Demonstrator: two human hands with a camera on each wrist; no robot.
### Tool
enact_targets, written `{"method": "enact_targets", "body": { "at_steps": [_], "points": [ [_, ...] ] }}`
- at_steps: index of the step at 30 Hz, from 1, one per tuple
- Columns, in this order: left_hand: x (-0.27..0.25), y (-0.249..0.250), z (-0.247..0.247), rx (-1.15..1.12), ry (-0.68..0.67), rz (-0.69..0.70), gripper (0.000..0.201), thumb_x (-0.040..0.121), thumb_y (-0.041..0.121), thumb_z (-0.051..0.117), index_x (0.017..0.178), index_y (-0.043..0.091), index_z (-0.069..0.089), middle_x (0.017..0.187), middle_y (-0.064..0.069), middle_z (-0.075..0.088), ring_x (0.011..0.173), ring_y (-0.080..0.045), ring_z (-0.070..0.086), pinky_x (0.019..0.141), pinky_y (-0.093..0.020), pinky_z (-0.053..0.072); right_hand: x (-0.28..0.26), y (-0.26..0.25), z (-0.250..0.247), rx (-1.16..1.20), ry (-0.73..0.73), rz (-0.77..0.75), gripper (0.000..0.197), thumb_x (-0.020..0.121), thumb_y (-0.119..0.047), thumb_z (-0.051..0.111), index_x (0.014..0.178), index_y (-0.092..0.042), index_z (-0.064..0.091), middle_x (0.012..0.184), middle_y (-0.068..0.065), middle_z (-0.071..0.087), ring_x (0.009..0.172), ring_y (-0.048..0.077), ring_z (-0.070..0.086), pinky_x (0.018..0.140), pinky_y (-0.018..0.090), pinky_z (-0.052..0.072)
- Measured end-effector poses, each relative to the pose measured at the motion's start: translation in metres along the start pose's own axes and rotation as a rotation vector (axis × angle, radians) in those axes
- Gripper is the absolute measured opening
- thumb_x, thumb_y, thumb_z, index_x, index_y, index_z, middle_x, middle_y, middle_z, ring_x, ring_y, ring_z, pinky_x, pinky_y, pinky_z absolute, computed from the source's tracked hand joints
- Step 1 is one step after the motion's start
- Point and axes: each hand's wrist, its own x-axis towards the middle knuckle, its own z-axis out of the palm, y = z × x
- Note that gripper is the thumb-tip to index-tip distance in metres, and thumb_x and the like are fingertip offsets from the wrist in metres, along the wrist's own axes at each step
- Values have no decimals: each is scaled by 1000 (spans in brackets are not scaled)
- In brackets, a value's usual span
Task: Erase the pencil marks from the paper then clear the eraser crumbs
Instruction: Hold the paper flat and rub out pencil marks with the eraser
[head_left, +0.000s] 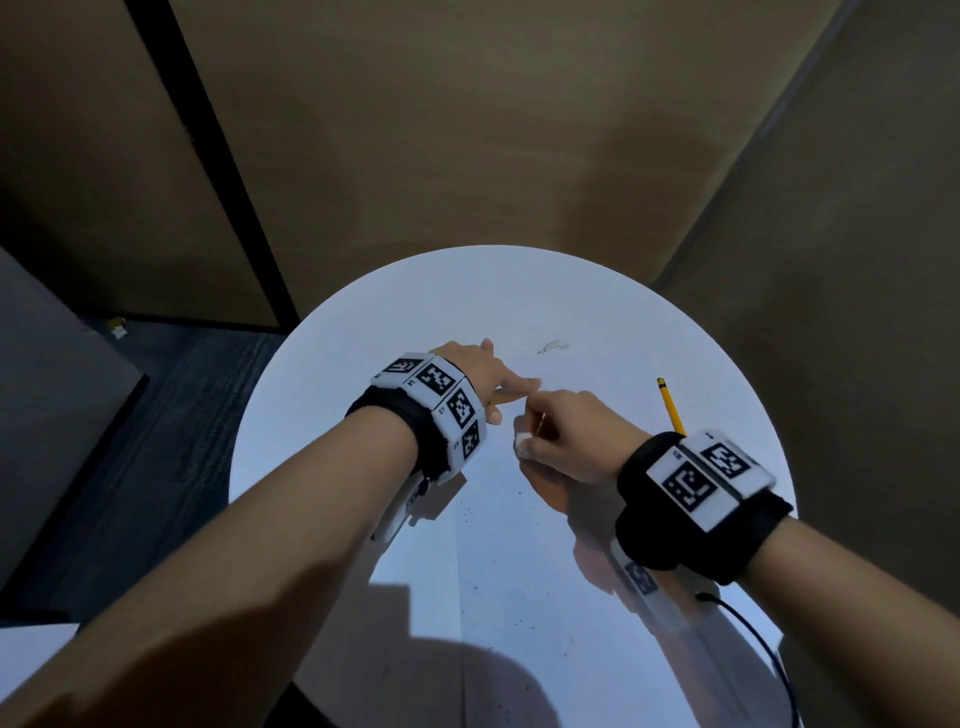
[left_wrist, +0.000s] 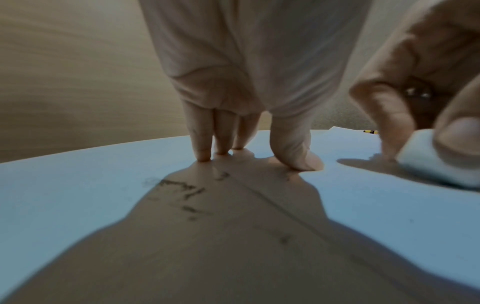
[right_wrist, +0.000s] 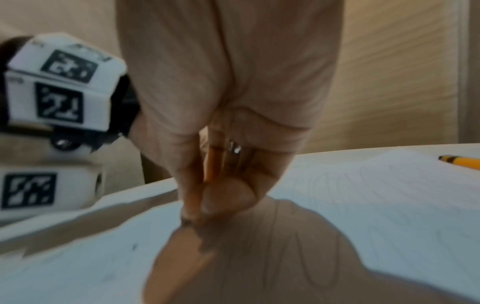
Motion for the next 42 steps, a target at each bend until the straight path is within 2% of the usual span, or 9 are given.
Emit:
{"method": "enact_targets", "body": {
  "at_steps": [3,8,13,19,23,28,33,39,42],
  "points": [
    [-1,3,-2,1,-9,17,59,98,20,49,143,50,25,157,-19,6,119,-34,53,88,-32,44,3,3,-12,35,-30,61,26,85,-16,62,65,-25,47,63,-15,50,60,0,48,54,9,36],
    [-6,8,-7,6,-16,-2,63,97,15,50,145,47,22,157,-20,6,122,-33,51,87,-31,44,1,3,-4,9,113,41,18,90,-14,54,77,-21,44,74,-10,49,76,12,45,54,14,32],
    [-11,9,-8,-14,-19,9,68,96,7,46,147,43,19,156,-21,5,121,-26,53,82,-28,43,-7,1,-9,-121,-77,14,32,90,-20,58,65,-27,39,68,-14,42,66,5,44,49,11,29],
    [-12,10,-10,-1,-26,11,65,98,12,47,147,44,18,157,-20,7,120,-28,53,81,-27,43,-2,3,2,0,123,12,12,92,-14,52,82,-19,47,78,-9,52,78,12,47,57,3,34],
    [-13,11,-12,-3,-46,5,67,96,9,48,147,42,20,157,-20,5,121,-27,53,86,-29,44,-4,-1,-10,-138,-63,5,32,90,-18,57,65,-27,38,68,-15,42,67,7,44,51,10,33],
    [-11,11,-11,-15,-50,4,57,99,17,44,146,42,25,157,-21,7,120,-34,52,86,-32,43,-2,-5,-2,-24,104,-11,21,92,-11,51,107,-25,56,83,-4,60,87,17,55,59,14,33],
    [-15,13,-14,-83,-54,-33,53,101,17,39,148,35,25,158,-18,0,118,-31,55,84,-30,43,-14,-2,-4,-119,-20,0,32,91,-18,54,65,-26,37,66,-15,41,64,6,43,55,4,35],
    [-14,12,-12,-47,-64,-29,59,98,18,46,148,39,23,157,-19,1,121,-33,51,84,-30,42,-8,2,1,-20,167,8,17,93,-16,52,79,-21,44,76,-10,50,75,10,43,58,2,34],
    [-16,13,-14,-58,-48,-23,55,100,19,41,149,36,23,157,-21,5,117,-33,55,85,-31,44,-17,6,3,-77,8,19,23,91,-19,54,70,-22,43,69,-14,47,69,10,45,55,9,35]
  ]
}}
